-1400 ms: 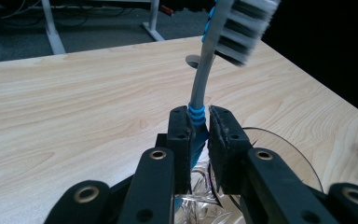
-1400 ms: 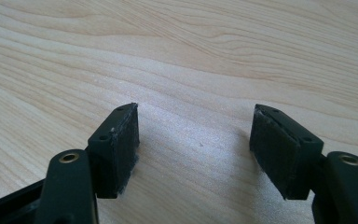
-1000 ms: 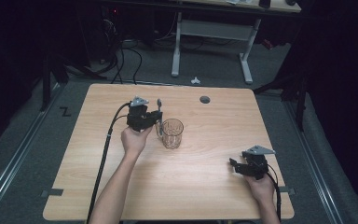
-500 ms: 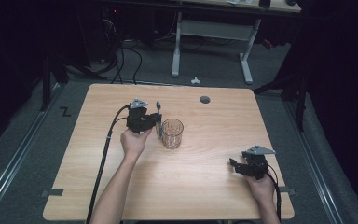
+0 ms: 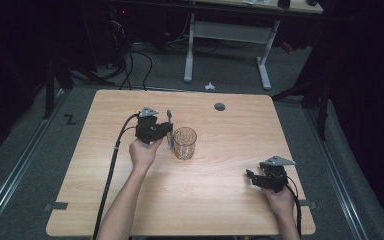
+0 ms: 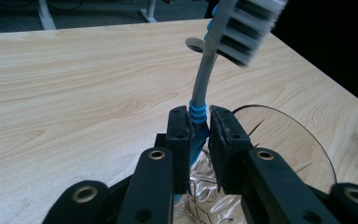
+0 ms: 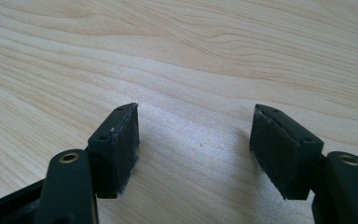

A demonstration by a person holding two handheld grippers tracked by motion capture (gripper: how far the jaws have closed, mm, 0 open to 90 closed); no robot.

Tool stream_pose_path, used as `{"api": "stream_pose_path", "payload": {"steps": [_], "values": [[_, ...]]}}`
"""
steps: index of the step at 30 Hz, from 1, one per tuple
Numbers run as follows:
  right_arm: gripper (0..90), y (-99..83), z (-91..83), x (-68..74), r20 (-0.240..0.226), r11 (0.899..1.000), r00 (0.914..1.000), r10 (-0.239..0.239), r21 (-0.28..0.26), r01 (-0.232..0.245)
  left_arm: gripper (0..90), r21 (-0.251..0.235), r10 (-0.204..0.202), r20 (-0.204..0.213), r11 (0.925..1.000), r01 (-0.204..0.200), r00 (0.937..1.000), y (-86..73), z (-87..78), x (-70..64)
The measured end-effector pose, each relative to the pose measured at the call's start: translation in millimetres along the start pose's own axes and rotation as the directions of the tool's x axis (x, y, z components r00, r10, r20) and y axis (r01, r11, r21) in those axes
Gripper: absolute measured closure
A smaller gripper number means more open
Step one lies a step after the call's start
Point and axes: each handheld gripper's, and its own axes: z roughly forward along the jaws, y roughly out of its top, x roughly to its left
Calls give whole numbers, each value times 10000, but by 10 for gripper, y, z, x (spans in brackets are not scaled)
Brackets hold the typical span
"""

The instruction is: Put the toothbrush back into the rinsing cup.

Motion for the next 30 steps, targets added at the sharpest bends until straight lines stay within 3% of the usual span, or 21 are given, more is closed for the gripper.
{"api": "stream_pose_path", "payload": {"steps": [7, 17, 26, 30], "values": [[334, 0, 0, 0, 1, 10000, 10000, 0, 1, 0, 721, 155, 82, -96, 9998, -80, 9999, -6, 0, -4], [334, 0, 0, 0, -2, 10000, 10000, 8, 0, -8, 556, 227, 156, -344, 9996, -148, 9993, 1, -56, -30], [334, 0, 0, 0, -2, 10000, 10000, 11, 1, -11, 506, 426, 560, -572, 9977, -536, 9968, -10, -103, -82], [334, 0, 0, 0, -3, 10000, 10000, 9, 4, -9, 495, 337, 526, -667, 9982, -504, 9964, -34, -155, -75]]}}
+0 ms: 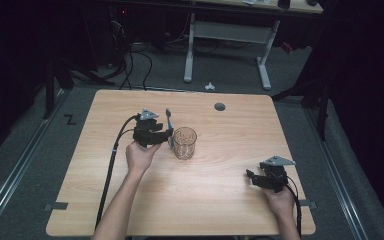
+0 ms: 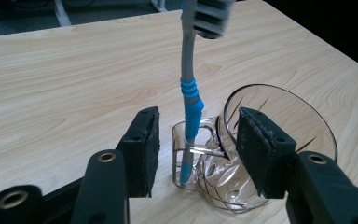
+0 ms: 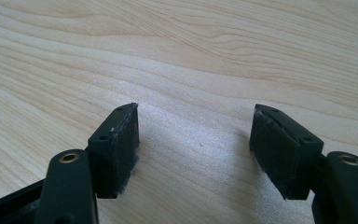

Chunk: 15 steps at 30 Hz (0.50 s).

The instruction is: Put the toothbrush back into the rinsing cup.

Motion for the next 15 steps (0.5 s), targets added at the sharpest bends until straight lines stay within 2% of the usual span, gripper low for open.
{"api": "stream_pose_path", "payload": {"steps": [7, 9, 15], "values": [[334, 0, 0, 1, 4, 10000, 10000, 11, 0, -11, 488, -68, -108, -110, 9999, 107, 9999, -53, -60, 25], [334, 0, -1, 2, 9, 10000, 10000, 40, 9, -40, 487, 61, 116, -203, 9999, -115, 9997, -63, -84, 3], [334, 0, -1, 3, 11, 10000, 10000, 47, 11, -47, 483, 46, 342, -243, 9994, -341, 9991, -78, -124, -42]]}}
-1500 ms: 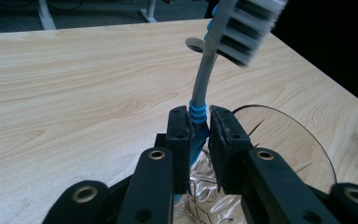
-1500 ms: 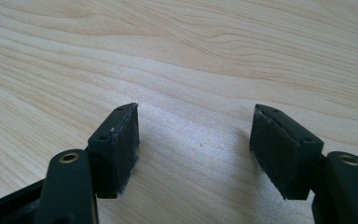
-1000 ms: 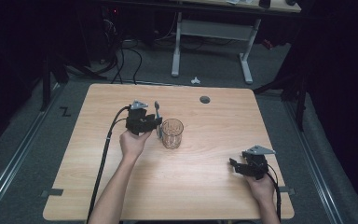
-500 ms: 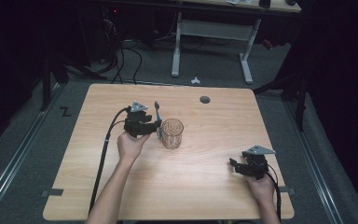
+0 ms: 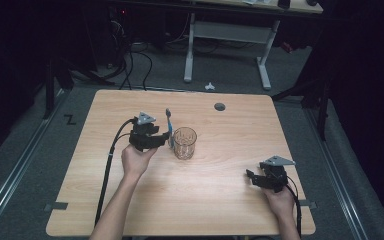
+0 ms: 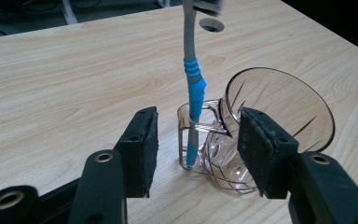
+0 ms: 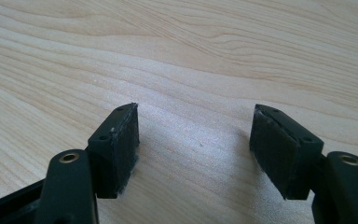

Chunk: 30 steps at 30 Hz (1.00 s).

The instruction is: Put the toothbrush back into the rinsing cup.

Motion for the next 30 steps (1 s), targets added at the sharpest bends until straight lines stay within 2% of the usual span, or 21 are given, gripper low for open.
{"api": "stream_pose_path", "payload": {"steps": [6, 11, 23, 26, 30], "values": [[334, 0, -1, 0, 2, 10000, 10000, 8, 9, -8, 483, -49, -116, -21, 9999, 116, 9999, -62, -29, 13], [334, 0, 0, 0, 4, 10000, 10000, 7, 7, -7, 484, -93, -45, -137, 9999, 44, 9999, -106, -59, 3], [334, 0, 0, 0, 3, 10000, 10000, 7, 6, -7, 483, -186, -204, -10, 9996, 204, 9998, -182, -143, 8], [334, 0, 0, 1, 4, 10000, 10000, 8, 6, -8, 483, -52, -142, -55, 9999, 142, 9999, -188, -164, 2], [334, 0, 0, 0, 3, 10000, 10000, 6, 5, -6, 483, -235, -90, 46, 9997, 91, 9999, -175, -222, -26]]}}
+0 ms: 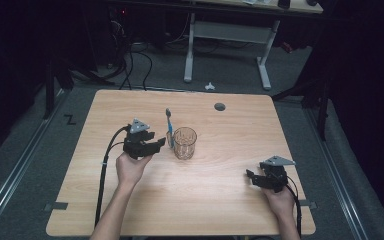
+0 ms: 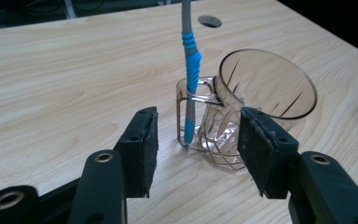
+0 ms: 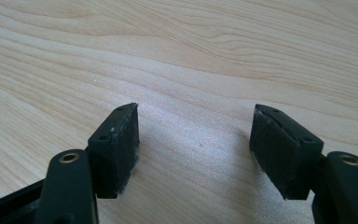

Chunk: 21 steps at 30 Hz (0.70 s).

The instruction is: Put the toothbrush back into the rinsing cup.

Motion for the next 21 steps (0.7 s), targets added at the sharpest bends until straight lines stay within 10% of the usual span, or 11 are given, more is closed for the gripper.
{"api": "stream_pose_path", "payload": {"steps": [21], "values": [[334, 0, 0, 0, 2, 10000, 10000, 2, 1, -2, 489, -376, -146, -225, 9992, 137, 9996, -85, -186, -7]]}}
